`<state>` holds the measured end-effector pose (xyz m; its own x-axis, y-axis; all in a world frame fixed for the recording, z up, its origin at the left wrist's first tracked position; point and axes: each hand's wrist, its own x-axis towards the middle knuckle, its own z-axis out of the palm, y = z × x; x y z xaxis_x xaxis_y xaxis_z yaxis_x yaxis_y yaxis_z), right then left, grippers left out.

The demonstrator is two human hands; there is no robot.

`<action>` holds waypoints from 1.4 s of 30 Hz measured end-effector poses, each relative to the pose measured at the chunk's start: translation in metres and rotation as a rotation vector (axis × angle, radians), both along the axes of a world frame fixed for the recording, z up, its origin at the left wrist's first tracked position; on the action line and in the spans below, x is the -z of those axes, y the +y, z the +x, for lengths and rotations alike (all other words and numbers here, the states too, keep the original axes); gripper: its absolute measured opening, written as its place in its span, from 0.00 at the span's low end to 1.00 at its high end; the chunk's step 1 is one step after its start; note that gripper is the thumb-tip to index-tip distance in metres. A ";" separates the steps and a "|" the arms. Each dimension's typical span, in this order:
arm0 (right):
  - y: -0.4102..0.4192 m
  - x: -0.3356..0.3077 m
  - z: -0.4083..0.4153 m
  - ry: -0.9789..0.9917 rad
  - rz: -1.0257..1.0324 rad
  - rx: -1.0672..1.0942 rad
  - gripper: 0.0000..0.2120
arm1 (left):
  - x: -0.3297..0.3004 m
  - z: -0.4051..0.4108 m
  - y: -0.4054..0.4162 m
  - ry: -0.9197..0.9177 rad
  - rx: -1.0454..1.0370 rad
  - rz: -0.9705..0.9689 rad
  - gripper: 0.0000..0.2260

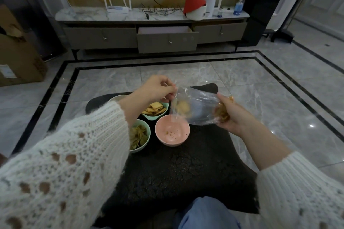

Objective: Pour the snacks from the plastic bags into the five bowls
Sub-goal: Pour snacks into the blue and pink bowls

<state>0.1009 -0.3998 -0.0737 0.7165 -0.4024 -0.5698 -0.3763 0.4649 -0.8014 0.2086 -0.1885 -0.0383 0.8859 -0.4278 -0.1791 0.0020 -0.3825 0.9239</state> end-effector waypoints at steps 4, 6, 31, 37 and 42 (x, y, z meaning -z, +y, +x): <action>0.013 -0.001 -0.001 -0.003 -0.018 -0.061 0.13 | 0.026 -0.006 0.025 0.086 -0.096 0.014 0.03; 0.021 -0.001 0.003 0.000 -0.064 -0.095 0.11 | 0.038 -0.010 0.035 0.131 -0.135 -0.010 0.04; 0.047 -0.007 0.049 -0.005 -0.891 -0.469 0.29 | 0.092 -0.033 0.049 0.507 -0.264 -0.221 0.07; 0.042 -0.023 0.048 -0.055 -0.877 -0.449 0.31 | 0.093 -0.033 0.050 0.520 -0.286 -0.236 0.08; 0.045 -0.024 0.038 0.016 -0.709 -0.608 0.36 | 0.092 -0.039 0.050 0.575 -0.290 -0.196 0.11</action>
<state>0.1391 -0.3545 -0.0500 0.9122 -0.2182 -0.3468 -0.4083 -0.4110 -0.8151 0.1696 -0.1385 -0.1299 0.7565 -0.2593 -0.6003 0.5923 -0.1175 0.7971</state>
